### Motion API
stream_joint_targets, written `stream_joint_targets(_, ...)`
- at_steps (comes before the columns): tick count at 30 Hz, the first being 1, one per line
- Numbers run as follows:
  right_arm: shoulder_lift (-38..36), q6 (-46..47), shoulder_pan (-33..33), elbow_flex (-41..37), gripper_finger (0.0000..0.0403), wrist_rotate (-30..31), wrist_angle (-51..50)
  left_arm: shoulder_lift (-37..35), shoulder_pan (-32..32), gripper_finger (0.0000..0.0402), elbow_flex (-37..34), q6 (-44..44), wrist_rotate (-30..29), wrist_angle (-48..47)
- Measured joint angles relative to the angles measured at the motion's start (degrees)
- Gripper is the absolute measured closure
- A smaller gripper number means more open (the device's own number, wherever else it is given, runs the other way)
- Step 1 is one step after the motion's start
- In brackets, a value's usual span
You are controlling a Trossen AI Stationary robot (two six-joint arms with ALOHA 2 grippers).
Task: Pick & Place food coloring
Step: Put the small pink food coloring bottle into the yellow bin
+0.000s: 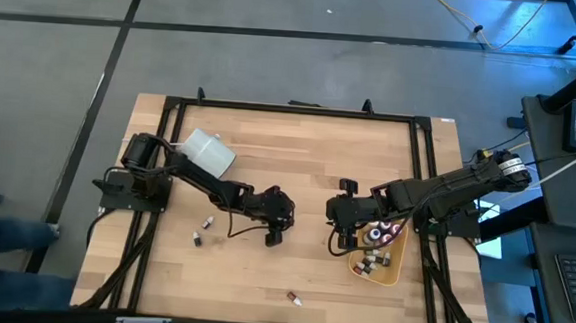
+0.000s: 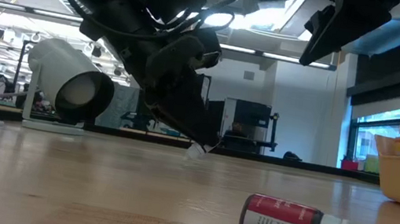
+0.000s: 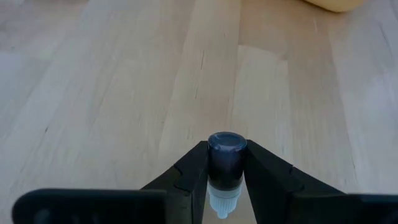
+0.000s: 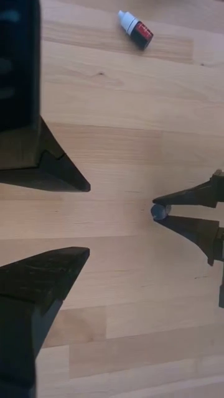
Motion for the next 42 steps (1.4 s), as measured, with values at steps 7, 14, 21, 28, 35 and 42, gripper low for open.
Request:
stream_joint_targets(7,0.0,-0.1,0.0,0.0,0.0247,0.0,0.0,0.0,0.0,0.031,0.0,1.3,0.0,0.0)
stream_joint_targets(14,0.0,-0.2,0.0,0.0,0.0247,0.0,0.0,0.0,0.0,0.0304,0.0,0.9,0.0,0.0)
stream_joint_targets(21,0.0,-0.2,0.0,0.0,0.0247,0.0,0.0,0.0,0.0,0.03,0.0,0.9,0.0,0.0)
stream_joint_targets(28,0.1,-2.6,0.0,0.0,0.0247,0.0,5.1,-6.9,-0.2,0.0295,0.0,3.0,3.1,-6.5)
stream_joint_targets(35,0.3,-8.0,0.0,-0.7,0.0237,0.0,15.2,-20.4,-4.9,0.0298,-6.5,6.6,-5.3,-6.3)
stream_joint_targets(42,2.4,-14.3,-0.3,-7.6,0.0153,0.5,35.6,-35.4,-11.7,0.0296,-16.4,5.0,-14.4,-1.5)
